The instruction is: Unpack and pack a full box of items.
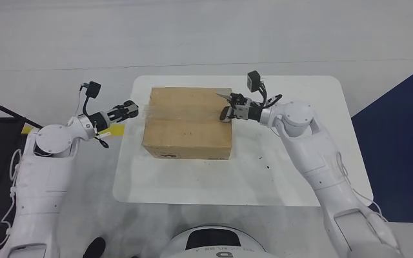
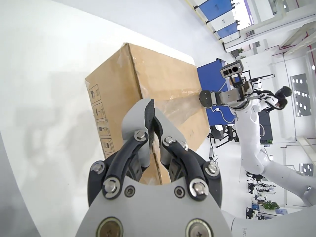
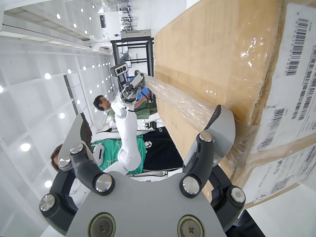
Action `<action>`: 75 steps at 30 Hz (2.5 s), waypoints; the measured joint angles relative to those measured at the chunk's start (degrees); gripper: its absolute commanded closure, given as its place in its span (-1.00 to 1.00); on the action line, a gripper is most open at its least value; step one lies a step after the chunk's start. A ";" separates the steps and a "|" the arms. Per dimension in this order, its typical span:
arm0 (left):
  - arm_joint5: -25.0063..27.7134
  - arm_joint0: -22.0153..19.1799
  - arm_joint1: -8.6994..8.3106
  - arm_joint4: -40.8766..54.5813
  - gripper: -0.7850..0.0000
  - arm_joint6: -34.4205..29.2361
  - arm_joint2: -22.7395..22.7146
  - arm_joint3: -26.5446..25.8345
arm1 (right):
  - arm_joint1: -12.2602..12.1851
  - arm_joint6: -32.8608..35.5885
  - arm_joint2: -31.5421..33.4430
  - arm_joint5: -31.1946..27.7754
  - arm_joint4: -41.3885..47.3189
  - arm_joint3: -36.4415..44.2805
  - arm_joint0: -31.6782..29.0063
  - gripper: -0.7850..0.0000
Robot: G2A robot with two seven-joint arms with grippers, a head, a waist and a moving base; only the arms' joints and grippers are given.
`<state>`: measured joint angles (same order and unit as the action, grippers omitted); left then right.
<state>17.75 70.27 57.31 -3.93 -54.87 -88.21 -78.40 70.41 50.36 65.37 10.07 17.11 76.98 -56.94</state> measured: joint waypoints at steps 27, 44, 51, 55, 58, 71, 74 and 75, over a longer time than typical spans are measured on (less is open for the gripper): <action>0.28 -3.99 0.27 -4.06 1.00 1.97 6.85 6.01 | -0.17 1.49 -0.66 -0.07 1.16 0.16 0.75 -1.00; 0.28 -3.98 0.27 -4.05 1.00 1.98 6.83 5.99 | 0.05 -1.59 -1.89 1.13 -0.51 0.22 0.76 -1.00; 0.28 -3.98 0.27 -4.05 1.00 1.98 6.83 5.99 | 1.55 -3.35 -7.77 3.18 -2.43 -1.51 5.12 -1.00; 0.28 -3.98 0.27 -4.05 1.00 1.98 6.83 5.99 | 1.63 -2.99 -8.02 2.87 -2.04 -1.51 5.27 -1.00; 0.28 -3.98 0.27 -4.05 1.00 1.98 6.83 5.99 | 1.62 -3.01 -8.00 2.89 -2.06 -1.51 5.25 -1.00; 0.28 -3.98 0.27 -4.05 1.00 1.98 6.83 6.00 | 6.96 -9.76 -21.03 7.85 -1.82 -6.93 14.27 -1.00; 0.28 -3.98 0.27 -4.05 1.00 1.98 6.83 6.00 | 8.67 -12.09 -22.97 8.76 0.65 -9.71 16.49 -1.00; 0.28 -3.98 0.27 -4.05 1.00 1.98 6.83 6.00 | 9.35 -12.89 -23.63 9.23 1.83 -10.73 17.24 -1.00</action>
<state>18.03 66.29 57.58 -7.99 -52.89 -81.38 -72.40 79.76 37.47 41.74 19.30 18.94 66.25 -39.70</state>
